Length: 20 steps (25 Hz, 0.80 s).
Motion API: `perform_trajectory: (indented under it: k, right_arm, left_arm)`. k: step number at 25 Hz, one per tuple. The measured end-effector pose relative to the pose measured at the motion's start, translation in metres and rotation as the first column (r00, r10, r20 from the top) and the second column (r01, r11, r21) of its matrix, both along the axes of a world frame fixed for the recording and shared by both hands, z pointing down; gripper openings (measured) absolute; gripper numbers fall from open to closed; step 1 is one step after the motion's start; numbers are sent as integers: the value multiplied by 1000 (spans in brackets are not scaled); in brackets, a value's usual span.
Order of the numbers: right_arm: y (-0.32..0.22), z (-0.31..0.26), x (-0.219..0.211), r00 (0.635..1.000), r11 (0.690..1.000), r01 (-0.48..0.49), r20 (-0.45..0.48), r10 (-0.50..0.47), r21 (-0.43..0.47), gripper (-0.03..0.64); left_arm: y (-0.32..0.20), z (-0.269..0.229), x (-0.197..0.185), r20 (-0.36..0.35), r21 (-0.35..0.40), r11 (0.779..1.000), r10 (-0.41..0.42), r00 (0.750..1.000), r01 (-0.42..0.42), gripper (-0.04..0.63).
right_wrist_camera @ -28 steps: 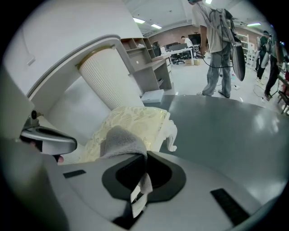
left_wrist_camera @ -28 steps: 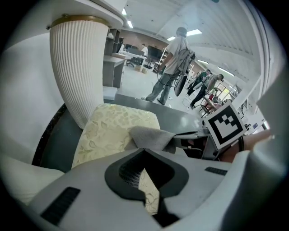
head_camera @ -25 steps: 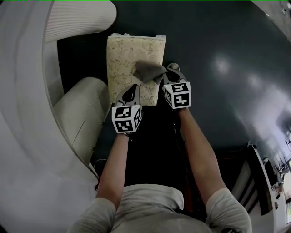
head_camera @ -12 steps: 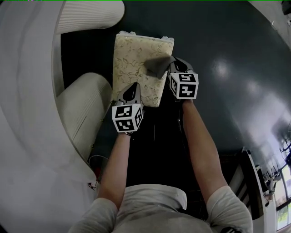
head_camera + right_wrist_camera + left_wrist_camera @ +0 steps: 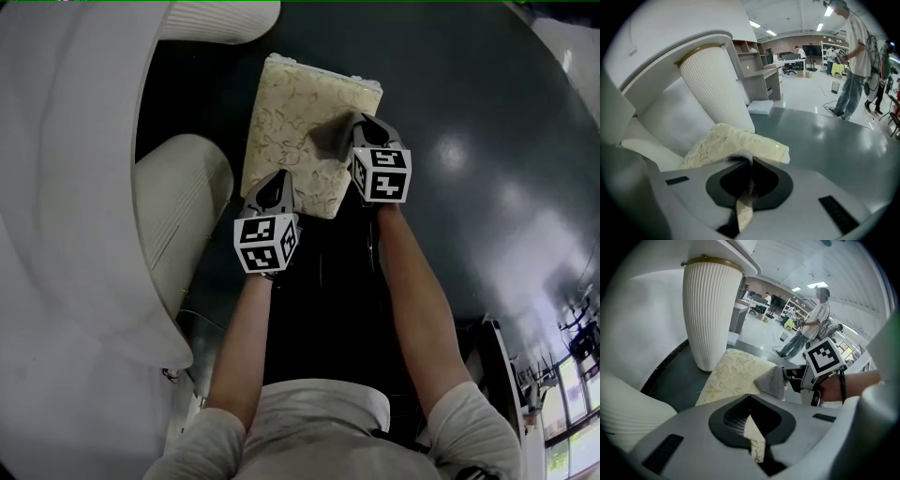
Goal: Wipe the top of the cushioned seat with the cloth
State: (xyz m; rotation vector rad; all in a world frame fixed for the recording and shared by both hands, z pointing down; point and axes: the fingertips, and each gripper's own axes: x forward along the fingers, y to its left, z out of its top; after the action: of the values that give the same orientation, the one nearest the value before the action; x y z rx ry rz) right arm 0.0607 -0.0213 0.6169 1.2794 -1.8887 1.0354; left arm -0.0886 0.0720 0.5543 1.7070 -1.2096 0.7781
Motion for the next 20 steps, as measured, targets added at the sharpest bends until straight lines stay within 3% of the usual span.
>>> perform_trajectory:
  k: [8, 20]
  right_arm:
    - [-12, -5, -64, 991, 991, 132, 28, -133, 10, 14]
    - [-31, -7, -159, 946, 949, 316, 65, -316, 20, 14]
  left_arm:
    - [6, -4, -34, 3, 10, 996, -87, 996, 87, 15]
    - [15, -16, -84, 4, 21, 977, -212, 977, 212, 15]
